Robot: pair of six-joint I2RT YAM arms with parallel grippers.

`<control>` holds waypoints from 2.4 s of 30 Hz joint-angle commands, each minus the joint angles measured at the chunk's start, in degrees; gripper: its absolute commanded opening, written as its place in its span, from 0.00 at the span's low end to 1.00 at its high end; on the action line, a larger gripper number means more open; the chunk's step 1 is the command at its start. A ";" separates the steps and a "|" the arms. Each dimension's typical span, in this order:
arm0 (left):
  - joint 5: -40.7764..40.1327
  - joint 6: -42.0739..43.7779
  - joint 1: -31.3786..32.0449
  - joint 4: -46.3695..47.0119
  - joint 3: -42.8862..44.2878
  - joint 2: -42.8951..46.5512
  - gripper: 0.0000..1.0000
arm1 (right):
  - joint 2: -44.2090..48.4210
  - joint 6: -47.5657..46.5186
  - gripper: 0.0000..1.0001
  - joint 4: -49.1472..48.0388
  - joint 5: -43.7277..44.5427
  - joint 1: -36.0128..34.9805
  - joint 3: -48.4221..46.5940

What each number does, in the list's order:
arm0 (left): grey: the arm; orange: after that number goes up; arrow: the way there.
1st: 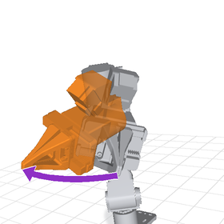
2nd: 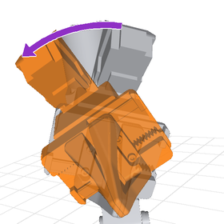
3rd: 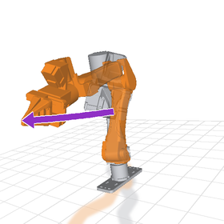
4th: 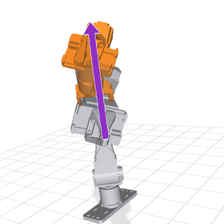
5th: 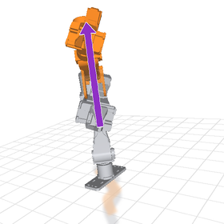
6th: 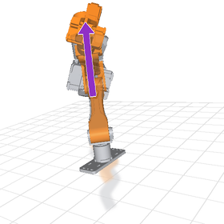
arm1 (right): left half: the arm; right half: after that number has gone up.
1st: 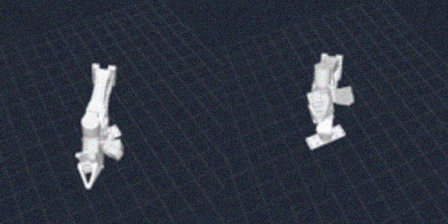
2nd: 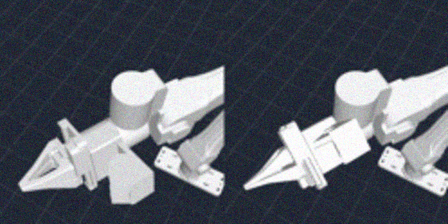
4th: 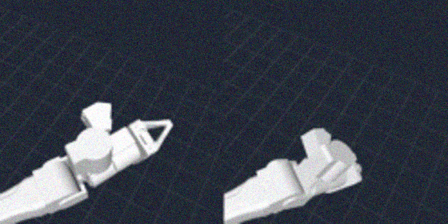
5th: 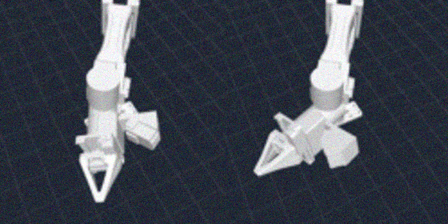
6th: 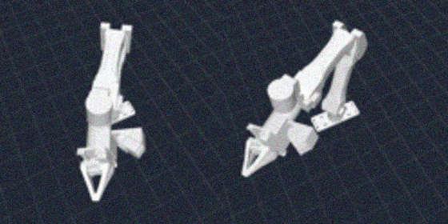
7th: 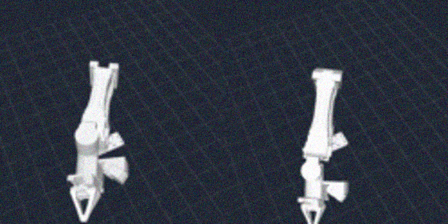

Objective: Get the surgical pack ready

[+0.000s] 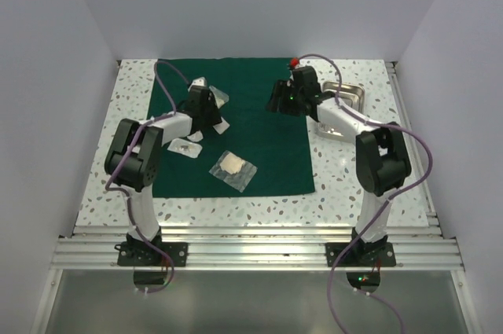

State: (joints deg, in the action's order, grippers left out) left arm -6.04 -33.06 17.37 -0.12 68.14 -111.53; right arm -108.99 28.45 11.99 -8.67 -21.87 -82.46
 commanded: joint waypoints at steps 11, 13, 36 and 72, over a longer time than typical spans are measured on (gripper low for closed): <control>3.84 0.01 -0.58 2.14 1.65 -2.73 0.00 | -0.70 0.47 0.56 -3.02 -1.18 -1.42 -0.96; 5.68 0.45 -0.58 3.10 1.04 -1.86 0.00 | -0.35 0.21 0.56 -3.99 -2.32 -1.42 0.09; 35.39 -1.57 0.12 13.12 -9.34 13.00 0.00 | -1.83 -0.41 0.79 -32.64 -33.43 -3.62 8.81; 8.69 0.98 -6.46 -2.25 2.52 11.25 0.98 | 3.43 3.99 0.00 -8.92 -13.06 16.83 7.05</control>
State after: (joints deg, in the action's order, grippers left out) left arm 8.67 -33.56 12.36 1.63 66.78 -97.10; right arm -109.93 32.01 -3.97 -27.35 -9.02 -73.19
